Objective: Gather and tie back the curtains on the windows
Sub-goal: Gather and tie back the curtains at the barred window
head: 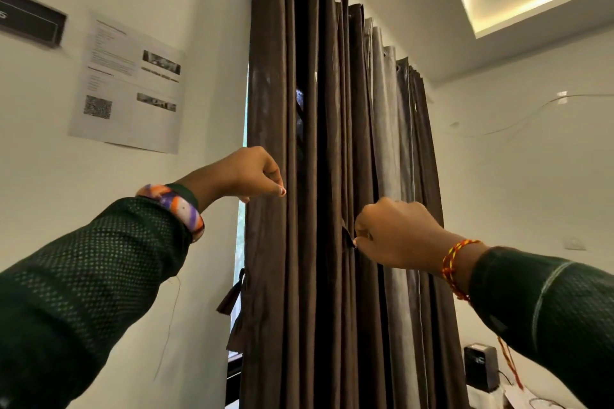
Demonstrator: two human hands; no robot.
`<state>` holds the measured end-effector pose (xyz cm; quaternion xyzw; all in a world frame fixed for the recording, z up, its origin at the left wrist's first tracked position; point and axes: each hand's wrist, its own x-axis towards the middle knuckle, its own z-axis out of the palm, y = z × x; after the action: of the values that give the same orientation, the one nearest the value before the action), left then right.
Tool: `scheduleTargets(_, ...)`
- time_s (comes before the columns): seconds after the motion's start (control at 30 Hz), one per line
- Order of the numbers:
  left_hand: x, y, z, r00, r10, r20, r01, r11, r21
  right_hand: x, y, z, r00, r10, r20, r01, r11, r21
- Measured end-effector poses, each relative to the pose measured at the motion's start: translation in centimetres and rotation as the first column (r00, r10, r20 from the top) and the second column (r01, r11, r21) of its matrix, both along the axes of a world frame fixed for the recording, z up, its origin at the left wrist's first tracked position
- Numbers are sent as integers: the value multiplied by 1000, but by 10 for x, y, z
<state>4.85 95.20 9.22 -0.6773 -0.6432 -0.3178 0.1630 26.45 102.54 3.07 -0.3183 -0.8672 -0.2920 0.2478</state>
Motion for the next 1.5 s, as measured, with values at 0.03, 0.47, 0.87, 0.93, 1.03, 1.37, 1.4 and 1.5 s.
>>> scheduleTargets(0.03,0,7,1,1000,15,-6,-15,1000,-7,2,8,-1,1000,9,2,-9,1000,6)
scheduleTargets(0.47,-15,136,15,923,379,71,-380,864,330,-9,143,14,992,126,30,-129,988,85)
scheduleTargets(0.87,-29,260,46,772,623,129,-598,641,482,-63,304,41,969,245,-40,-244,969,26)
scheduleTargets(0.93,-33,267,53,738,671,77,-608,610,509,-75,322,45,962,268,-59,-266,963,38)
scheduleTargets(1.03,-36,273,61,674,738,33,-638,559,530,-91,352,56,942,309,-132,-304,951,59)
scheduleTargets(1.37,-20,308,95,356,934,-2,-738,282,613,-119,469,112,691,534,-488,-652,751,-102)
scheduleTargets(1.4,-13,316,96,319,946,-55,-711,277,647,-122,478,115,675,561,-479,-678,727,-104)
scheduleTargets(1.5,12,345,100,310,925,-218,-618,370,693,-129,503,120,667,613,-423,-693,719,-52)
